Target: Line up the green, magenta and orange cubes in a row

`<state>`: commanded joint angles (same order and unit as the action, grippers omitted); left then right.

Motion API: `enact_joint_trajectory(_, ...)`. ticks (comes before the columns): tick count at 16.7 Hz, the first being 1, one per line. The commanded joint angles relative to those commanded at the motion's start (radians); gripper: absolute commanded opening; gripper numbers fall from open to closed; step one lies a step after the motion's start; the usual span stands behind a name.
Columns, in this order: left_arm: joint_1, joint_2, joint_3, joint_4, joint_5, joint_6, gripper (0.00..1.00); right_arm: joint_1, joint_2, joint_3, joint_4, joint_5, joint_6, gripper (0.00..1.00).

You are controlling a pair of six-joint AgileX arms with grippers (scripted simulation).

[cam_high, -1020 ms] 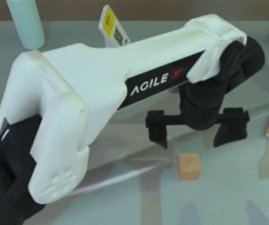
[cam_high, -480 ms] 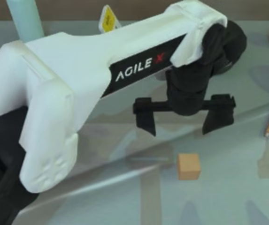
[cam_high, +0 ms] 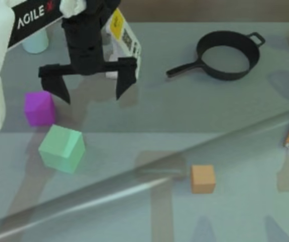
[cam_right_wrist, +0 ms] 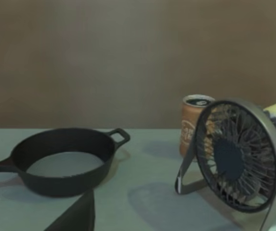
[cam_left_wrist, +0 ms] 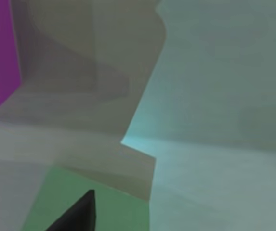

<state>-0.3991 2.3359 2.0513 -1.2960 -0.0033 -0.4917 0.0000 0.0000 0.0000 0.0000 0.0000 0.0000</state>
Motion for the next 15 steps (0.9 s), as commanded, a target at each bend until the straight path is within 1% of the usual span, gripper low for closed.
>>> enact_joint_trajectory(3,0.173,-0.021,-0.044,0.019,0.003,0.149,1.00,0.000,0.000,0.000,0.000,0.000,0.000,1.00)
enact_joint_trajectory(4,0.217,-0.028,-0.054,0.026,0.004,0.190,1.00,0.000,0.000,0.000,0.000,0.000,0.000,1.00)
enact_joint_trajectory(6,0.273,-0.039,-0.068,0.036,0.007,0.244,1.00,0.000,0.000,0.000,0.000,0.000,0.000,1.00)
enact_joint_trajectory(8,0.287,-0.042,-0.071,0.039,0.007,0.257,1.00,0.000,0.000,0.000,0.000,0.000,0.000,1.00)
enact_joint_trajectory(12,0.284,-0.037,-0.071,0.040,0.006,0.256,1.00,0.000,0.000,0.000,0.000,0.000,0.000,1.00)
enact_joint_trajectory(15,0.286,-0.021,-0.118,0.106,0.008,0.256,1.00,0.000,0.000,0.000,0.000,0.000,0.000,1.00)
